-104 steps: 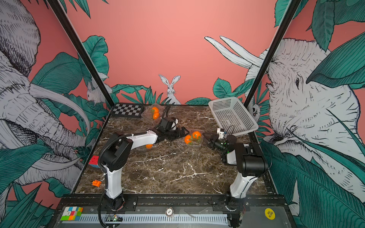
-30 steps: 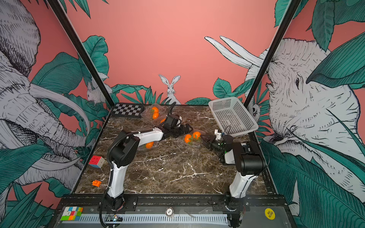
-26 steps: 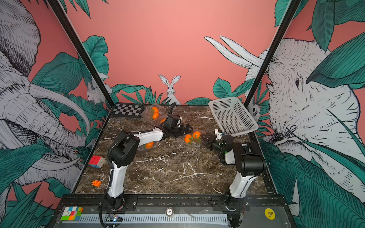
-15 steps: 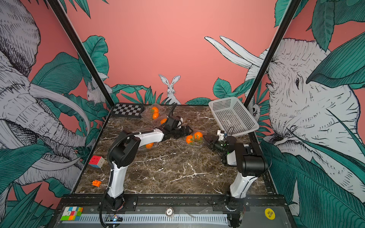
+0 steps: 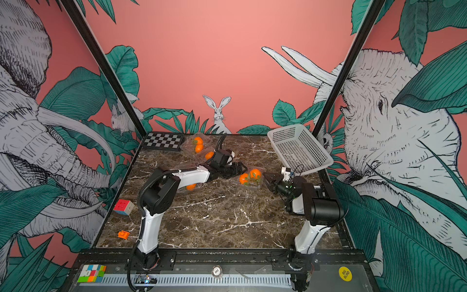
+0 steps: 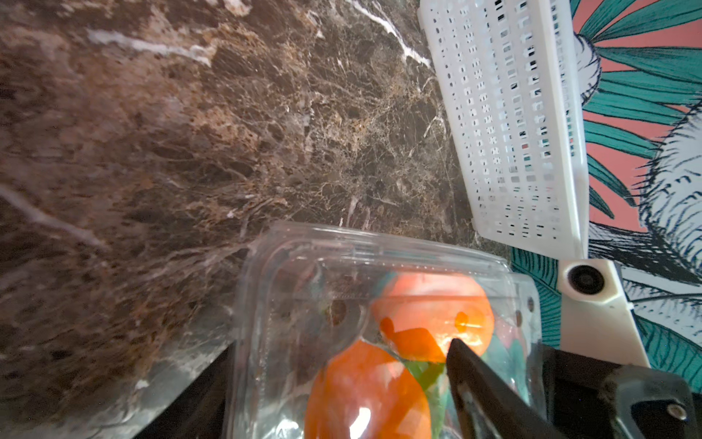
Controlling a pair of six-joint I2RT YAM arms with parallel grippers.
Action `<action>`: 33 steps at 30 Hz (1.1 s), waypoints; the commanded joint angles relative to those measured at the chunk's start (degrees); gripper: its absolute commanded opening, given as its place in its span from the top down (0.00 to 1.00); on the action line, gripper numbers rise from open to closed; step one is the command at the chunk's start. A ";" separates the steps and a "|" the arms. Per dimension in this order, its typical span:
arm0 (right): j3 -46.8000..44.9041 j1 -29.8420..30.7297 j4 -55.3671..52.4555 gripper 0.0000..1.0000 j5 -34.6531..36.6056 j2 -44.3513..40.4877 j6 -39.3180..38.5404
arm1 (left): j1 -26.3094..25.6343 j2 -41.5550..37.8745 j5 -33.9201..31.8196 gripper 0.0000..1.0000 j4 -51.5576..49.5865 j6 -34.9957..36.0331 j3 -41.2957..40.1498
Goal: Take oranges out of containers
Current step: Open the packing box at the center of the board.
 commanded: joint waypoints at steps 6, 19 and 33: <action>-1.74 -0.43 -3.25 0.47 -0.33 -2.98 -4.73 | 0.23 -2.62 0.46 0.17 -0.99 0.07 -1.36; -2.21 -0.79 -12.70 0.39 0.41 -8.66 -10.73 | 0.32 -3.06 0.48 0.17 -1.56 0.70 -1.78; -1.69 -0.58 -10.12 0.37 0.58 -8.22 -9.33 | 0.32 -3.76 0.28 0.16 -2.46 1.28 -1.76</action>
